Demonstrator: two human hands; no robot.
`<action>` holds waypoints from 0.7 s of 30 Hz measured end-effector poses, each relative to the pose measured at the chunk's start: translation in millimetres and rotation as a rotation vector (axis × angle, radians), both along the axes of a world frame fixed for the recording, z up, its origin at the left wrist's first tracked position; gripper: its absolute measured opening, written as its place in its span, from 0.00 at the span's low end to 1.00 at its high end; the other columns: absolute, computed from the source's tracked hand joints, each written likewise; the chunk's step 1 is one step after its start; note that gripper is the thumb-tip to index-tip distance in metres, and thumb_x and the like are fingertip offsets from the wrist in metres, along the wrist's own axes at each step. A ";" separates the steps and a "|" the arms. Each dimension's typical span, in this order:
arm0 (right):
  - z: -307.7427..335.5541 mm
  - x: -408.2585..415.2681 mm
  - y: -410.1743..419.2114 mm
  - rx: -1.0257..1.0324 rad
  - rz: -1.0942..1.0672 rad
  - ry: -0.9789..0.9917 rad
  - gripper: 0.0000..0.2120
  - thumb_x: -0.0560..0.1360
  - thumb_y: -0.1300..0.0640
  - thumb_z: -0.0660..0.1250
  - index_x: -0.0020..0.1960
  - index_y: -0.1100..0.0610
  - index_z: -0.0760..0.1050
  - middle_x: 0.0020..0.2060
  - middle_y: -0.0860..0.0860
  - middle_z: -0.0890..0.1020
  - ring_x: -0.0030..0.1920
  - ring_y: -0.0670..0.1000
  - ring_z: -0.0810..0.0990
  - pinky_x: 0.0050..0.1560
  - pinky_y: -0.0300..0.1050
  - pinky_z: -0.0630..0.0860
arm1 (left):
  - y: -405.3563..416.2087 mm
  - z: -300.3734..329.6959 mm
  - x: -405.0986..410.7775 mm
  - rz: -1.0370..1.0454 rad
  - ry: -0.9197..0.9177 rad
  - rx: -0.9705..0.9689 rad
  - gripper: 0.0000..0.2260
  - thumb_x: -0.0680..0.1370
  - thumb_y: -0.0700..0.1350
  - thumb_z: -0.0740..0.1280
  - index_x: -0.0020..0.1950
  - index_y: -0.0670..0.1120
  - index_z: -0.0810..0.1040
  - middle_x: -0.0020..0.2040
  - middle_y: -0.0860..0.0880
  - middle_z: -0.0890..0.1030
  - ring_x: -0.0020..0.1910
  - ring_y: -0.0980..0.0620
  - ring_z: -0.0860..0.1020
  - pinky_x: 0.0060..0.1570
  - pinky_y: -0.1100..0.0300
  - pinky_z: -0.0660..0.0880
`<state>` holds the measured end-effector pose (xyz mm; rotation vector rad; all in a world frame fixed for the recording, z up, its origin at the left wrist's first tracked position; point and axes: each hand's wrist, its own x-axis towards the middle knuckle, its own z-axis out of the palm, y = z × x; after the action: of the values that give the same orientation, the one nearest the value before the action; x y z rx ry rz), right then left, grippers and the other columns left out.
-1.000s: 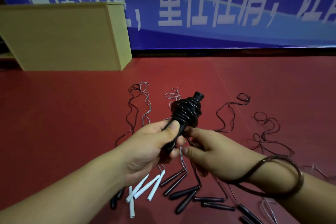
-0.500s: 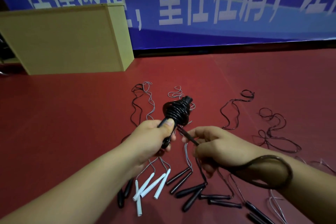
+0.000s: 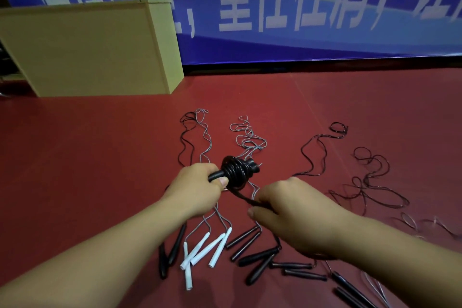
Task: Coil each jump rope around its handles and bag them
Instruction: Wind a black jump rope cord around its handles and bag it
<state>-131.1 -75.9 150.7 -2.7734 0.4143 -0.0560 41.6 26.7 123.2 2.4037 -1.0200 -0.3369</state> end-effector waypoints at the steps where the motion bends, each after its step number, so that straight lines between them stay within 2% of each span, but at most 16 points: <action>1: -1.0 -0.1 1.2 0.003 0.003 -0.002 0.15 0.79 0.48 0.59 0.40 0.58 0.70 0.33 0.53 0.74 0.36 0.58 0.73 0.35 0.49 0.67 | -1.6 -1.5 1.2 0.006 -0.031 0.001 0.11 0.78 0.50 0.66 0.37 0.50 0.72 0.34 0.50 0.76 0.38 0.47 0.77 0.37 0.57 0.70; 3: -1.7 0.2 0.8 -0.010 -0.002 -0.002 0.13 0.79 0.48 0.56 0.42 0.56 0.69 0.36 0.53 0.76 0.39 0.59 0.74 0.38 0.50 0.71 | -2.5 -6.0 4.9 0.008 -0.071 0.008 0.10 0.78 0.50 0.65 0.38 0.50 0.72 0.35 0.49 0.77 0.40 0.44 0.78 0.40 0.54 0.74; 6: 0.4 -1.6 -3.3 -0.103 -0.021 0.025 0.14 0.79 0.45 0.56 0.43 0.54 0.70 0.41 0.54 0.78 0.43 0.61 0.76 0.41 0.50 0.73 | -0.7 -13.4 8.3 -0.043 -0.115 0.079 0.08 0.78 0.52 0.66 0.41 0.50 0.74 0.37 0.50 0.79 0.41 0.45 0.79 0.44 0.52 0.77; 8: 2.3 -2.8 -5.5 -0.193 -0.010 0.064 0.18 0.78 0.41 0.58 0.42 0.55 0.72 0.40 0.55 0.78 0.43 0.62 0.76 0.39 0.47 0.69 | 0.6 -17.5 8.1 -0.072 -0.114 0.149 0.07 0.77 0.53 0.68 0.45 0.51 0.78 0.38 0.51 0.79 0.42 0.47 0.79 0.43 0.56 0.77; 10: 3.3 -3.4 -4.6 -0.215 0.008 0.118 0.20 0.77 0.39 0.59 0.41 0.56 0.72 0.35 0.53 0.74 0.40 0.61 0.75 0.37 0.45 0.67 | 0.4 -21.8 5.8 -0.085 -0.114 0.204 0.08 0.77 0.54 0.69 0.43 0.51 0.78 0.35 0.51 0.78 0.41 0.47 0.79 0.38 0.58 0.72; 12: 2.7 -3.3 -2.7 -0.202 0.022 0.167 0.20 0.78 0.40 0.58 0.37 0.55 0.67 0.32 0.51 0.69 0.39 0.59 0.73 0.37 0.45 0.67 | -2.4 -25.2 3.8 -0.086 -0.144 0.235 0.11 0.75 0.55 0.70 0.39 0.49 0.78 0.33 0.50 0.76 0.40 0.46 0.79 0.36 0.59 0.69; 14: 0.4 -2.6 -3.1 -0.168 0.030 0.191 0.21 0.79 0.40 0.57 0.35 0.54 0.64 0.31 0.50 0.69 0.38 0.59 0.74 0.36 0.46 0.67 | -5.7 -26.3 1.6 -0.064 -0.167 0.258 0.13 0.74 0.56 0.72 0.39 0.47 0.78 0.34 0.49 0.76 0.38 0.45 0.78 0.35 0.59 0.68; 17: -0.1 -2.9 -11.9 -0.099 0.026 0.192 0.21 0.79 0.42 0.59 0.38 0.58 0.70 0.31 0.53 0.75 0.37 0.59 0.75 0.36 0.49 0.72 | -9.6 -27.5 -1.2 -0.067 -0.185 0.288 0.15 0.73 0.57 0.73 0.40 0.46 0.80 0.33 0.48 0.76 0.36 0.46 0.77 0.33 0.60 0.67; 21: 3.9 -4.8 -22.8 0.007 -0.002 0.239 0.18 0.78 0.46 0.62 0.41 0.61 0.75 0.36 0.57 0.81 0.38 0.57 0.78 0.42 0.51 0.78 | -10.3 -28.2 -2.9 -0.108 -0.130 0.331 0.15 0.72 0.58 0.74 0.37 0.47 0.79 0.33 0.48 0.77 0.34 0.48 0.76 0.32 0.60 0.68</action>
<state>-135.9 -98.7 154.6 -2.7816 0.4752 0.2789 38.6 16.4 95.0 2.6999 -1.2379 -0.4203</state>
